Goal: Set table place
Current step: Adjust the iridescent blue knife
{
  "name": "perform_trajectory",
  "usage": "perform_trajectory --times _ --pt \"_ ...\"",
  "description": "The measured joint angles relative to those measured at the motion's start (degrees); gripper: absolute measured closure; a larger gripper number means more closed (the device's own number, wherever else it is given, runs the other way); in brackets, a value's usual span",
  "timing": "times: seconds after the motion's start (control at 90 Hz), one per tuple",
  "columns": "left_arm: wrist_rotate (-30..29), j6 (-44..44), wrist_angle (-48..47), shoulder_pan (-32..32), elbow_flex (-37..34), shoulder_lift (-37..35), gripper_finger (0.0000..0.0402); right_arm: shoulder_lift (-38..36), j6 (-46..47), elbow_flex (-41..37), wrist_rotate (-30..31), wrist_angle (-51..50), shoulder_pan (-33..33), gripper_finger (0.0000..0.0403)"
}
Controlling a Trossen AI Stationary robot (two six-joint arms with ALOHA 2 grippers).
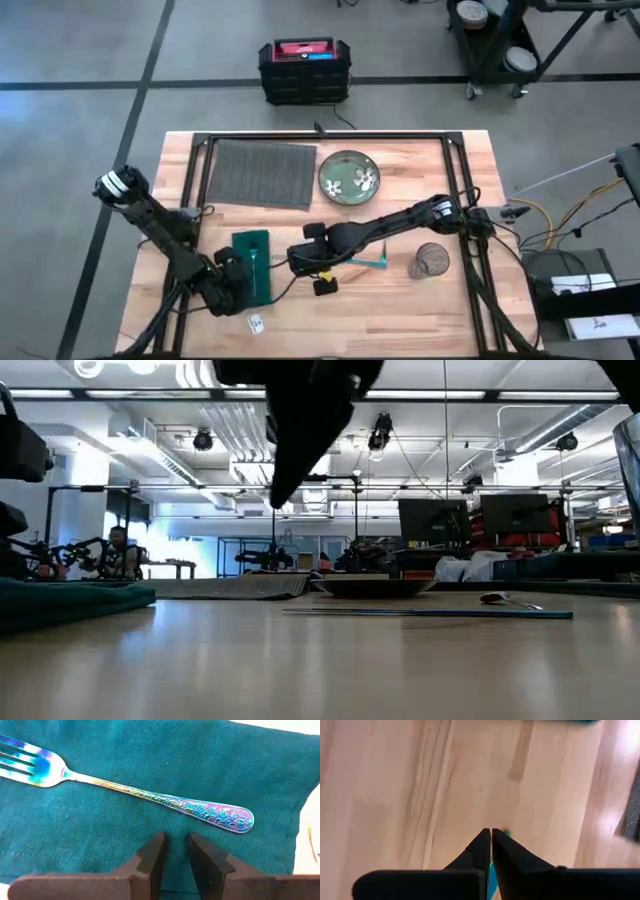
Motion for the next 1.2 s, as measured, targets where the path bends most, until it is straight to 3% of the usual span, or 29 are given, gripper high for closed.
perform_trajectory --times 0.289,0.722,0.833,0.967,1.044,1.2 --pt "5.1 -3.2 -3.7 -2.2 0.1 -1.1 0.0326 0.0 0.9 -2.2 0.0 -3.6 0.4 0.0401" --pt "7.4 -7.1 -8.7 -5.4 0.9 -4.3 0.0326 -0.1 1.0 -3.1 0.0 -7.0 0.4 0.0401" --pt "7.2 -6.3 -10.4 -5.4 3.7 -6.1 0.0326 -1.2 1.0 -3.1 0.0 -7.2 0.4 0.0401" --pt "7.1 -5.9 -20.9 -5.4 10.5 -9.4 0.0326 -5.3 2.0 -3.1 0.1 -7.5 0.4 0.0401" --pt "3.5 -5.4 -26.4 -5.4 14.8 -11.7 0.0326 -8.1 3.8 -3.8 0.0 -7.8 0.3 0.0401" --pt "-13.6 -0.9 -26.0 -5.3 18.4 -14.1 0.0326 -13.4 14.1 -8.0 -0.1 -13.1 0.8 0.0399"
